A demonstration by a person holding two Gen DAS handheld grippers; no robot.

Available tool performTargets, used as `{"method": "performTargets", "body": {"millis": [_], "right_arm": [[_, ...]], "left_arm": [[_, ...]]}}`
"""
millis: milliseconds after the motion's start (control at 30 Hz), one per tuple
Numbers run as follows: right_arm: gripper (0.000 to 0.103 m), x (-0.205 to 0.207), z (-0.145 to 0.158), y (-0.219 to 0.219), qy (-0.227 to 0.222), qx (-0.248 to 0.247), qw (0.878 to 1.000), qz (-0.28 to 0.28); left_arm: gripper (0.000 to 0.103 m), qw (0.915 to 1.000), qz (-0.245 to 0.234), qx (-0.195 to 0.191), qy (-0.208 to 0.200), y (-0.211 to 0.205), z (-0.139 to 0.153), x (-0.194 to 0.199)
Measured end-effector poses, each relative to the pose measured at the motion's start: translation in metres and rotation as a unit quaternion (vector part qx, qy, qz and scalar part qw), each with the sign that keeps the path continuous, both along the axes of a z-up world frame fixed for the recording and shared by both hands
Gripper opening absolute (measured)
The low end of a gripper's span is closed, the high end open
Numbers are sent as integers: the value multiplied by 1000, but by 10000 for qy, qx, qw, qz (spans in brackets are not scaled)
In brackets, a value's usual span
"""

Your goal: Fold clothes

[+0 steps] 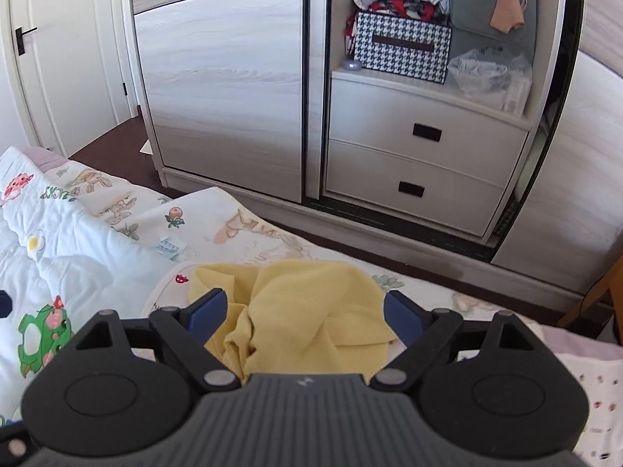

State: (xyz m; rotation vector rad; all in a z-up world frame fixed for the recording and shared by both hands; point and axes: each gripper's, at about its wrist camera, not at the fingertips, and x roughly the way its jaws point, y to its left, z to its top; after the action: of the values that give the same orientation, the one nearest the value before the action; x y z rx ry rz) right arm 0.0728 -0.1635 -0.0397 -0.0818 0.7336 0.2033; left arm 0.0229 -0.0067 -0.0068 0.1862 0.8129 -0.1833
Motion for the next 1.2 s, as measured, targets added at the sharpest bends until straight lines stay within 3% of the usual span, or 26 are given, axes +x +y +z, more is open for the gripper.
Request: {"method": "performTargets", "body": {"millis": [133, 267, 400, 533, 700, 900, 1200], "right_arm": [[82, 11, -10, 6, 76, -32, 9999, -89], [59, 26, -22, 9, 510, -48, 9984, -222], [33, 29, -29, 6, 641, 56, 9975, -295], [23, 25, -31, -5, 583, 444, 9966, -364], [19, 16, -25, -36, 500, 1398, 9872, -576], [18, -6, -12, -95, 375, 2502, 9621, -1017], [16, -20, -8, -169, 318, 2165, 9650, -1442]], "left_arm": [[92, 9999, -22, -159, 18, 4, 1, 2], [92, 9999, -21, -167, 22, 3, 0, 3], [92, 9998, -7, -205, 53, 4, -1, 4], [92, 9994, 59, -322, 147, 7, -4, 7], [92, 9991, 129, -340, 204, 8, -8, 10], [92, 9986, 144, -442, 250, 6, -9, 16], [92, 9991, -24, -359, 239, -13, -10, 13]]}}
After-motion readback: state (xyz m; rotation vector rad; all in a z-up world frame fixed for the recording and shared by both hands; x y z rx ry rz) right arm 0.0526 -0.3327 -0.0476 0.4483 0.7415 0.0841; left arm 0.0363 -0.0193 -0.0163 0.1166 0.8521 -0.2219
